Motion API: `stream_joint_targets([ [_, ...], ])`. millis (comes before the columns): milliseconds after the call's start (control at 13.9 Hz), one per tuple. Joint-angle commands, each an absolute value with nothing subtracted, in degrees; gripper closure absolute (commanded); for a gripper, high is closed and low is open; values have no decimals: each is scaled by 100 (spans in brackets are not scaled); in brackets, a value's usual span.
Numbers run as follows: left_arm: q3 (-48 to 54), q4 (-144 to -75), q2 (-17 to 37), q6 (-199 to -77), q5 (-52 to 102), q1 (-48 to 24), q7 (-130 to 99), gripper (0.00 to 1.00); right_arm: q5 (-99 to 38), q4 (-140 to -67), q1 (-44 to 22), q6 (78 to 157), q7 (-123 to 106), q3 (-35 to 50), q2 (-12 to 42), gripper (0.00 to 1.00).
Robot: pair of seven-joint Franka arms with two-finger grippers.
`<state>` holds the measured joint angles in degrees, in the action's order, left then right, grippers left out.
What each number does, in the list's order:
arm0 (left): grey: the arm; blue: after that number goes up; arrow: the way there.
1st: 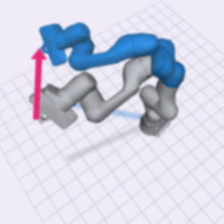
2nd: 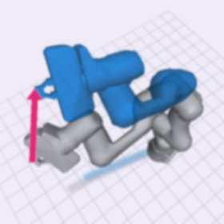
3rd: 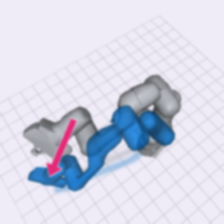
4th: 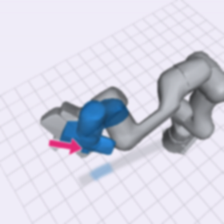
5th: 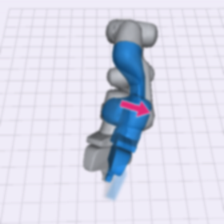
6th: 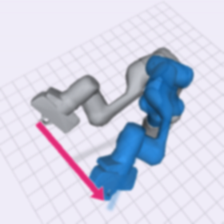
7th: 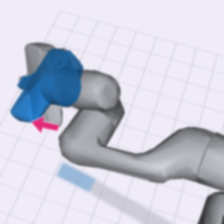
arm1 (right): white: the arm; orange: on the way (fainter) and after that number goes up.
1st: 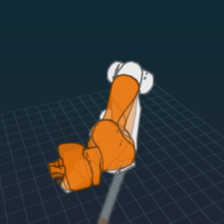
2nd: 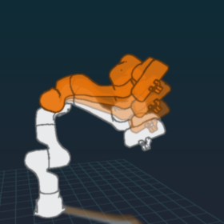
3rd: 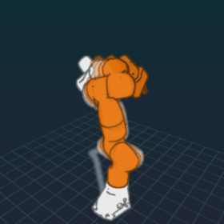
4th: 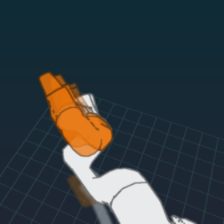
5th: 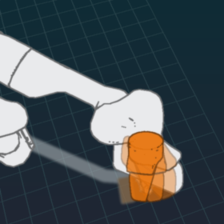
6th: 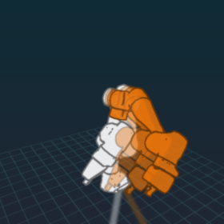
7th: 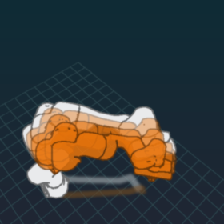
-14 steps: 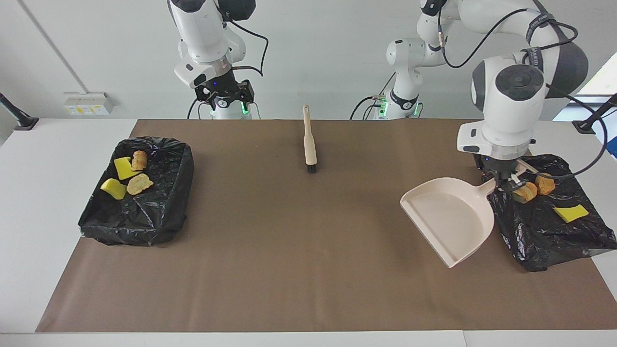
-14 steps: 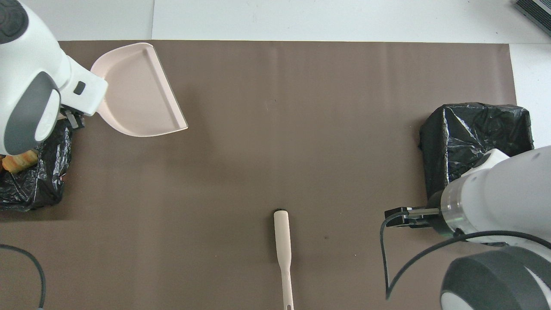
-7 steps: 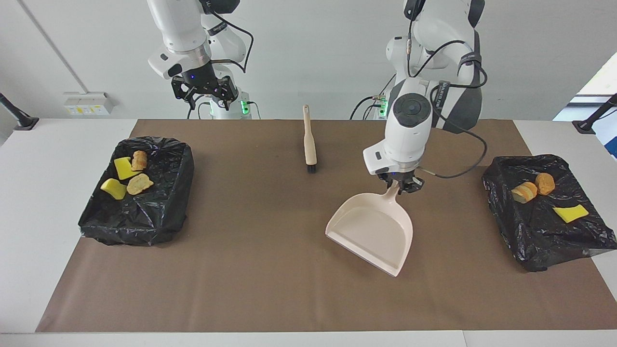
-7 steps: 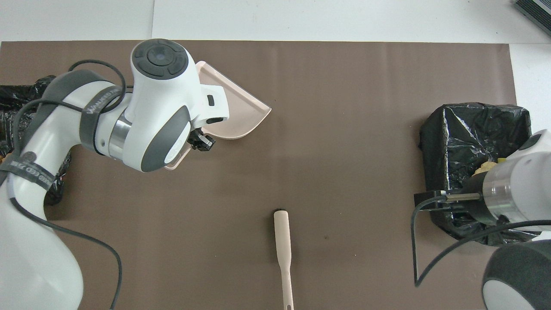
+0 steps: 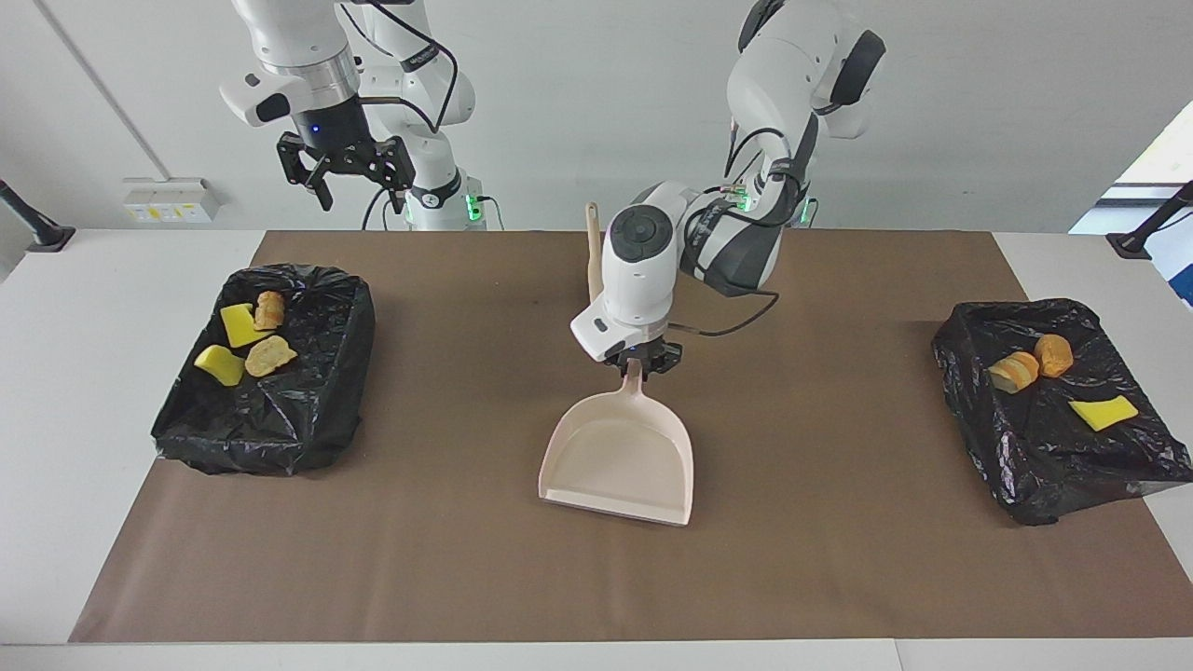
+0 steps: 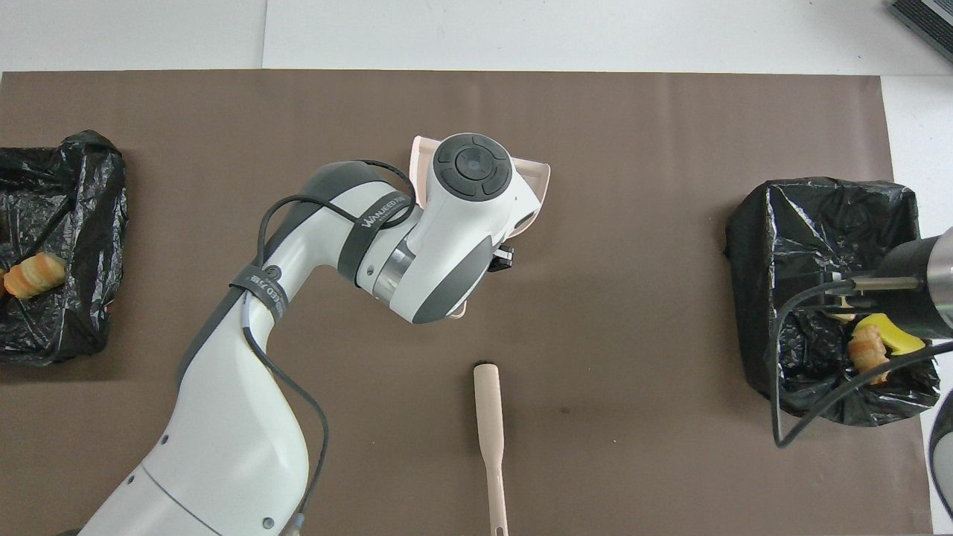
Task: Sweep and dump trash in bin
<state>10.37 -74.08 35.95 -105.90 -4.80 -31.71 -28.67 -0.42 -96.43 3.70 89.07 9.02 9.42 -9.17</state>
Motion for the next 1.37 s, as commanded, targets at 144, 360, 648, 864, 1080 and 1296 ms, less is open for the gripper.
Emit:
stream_joint_targets([
  [144, 923, -7233, 3876, -11073, 50, -3402, -3270, 100, 18, -9158, 597, 8780, 398, 792, -554, 0],
  [360, 897, -7286, 3850, -11022, 167, -3314, -3252, 100, -9, -9228, 747, 8789, 35, 721, -571, 0],
  [648, 844, -7348, 3815, -10785, 114, -3261, -3269, 56, -18, -9307, 861, 8948, 9, 712, -571, 0],
  [864, 765, -7461, 3499, -10529, -132, -3121, -3208, 0, -26, -9343, 791, 8921, 18, 642, -624, 0],
  [1080, 756, -8451, 2333, -10521, -141, -2595, -2772, 0, -26, -9360, -59, 8903, 26, -235, -624, 0],
  [1296, 756, -9716, 893, -10494, -132, -2207, -2172, 0, -26, -9404, 9, 8886, 26, -255, -650, 0],
])
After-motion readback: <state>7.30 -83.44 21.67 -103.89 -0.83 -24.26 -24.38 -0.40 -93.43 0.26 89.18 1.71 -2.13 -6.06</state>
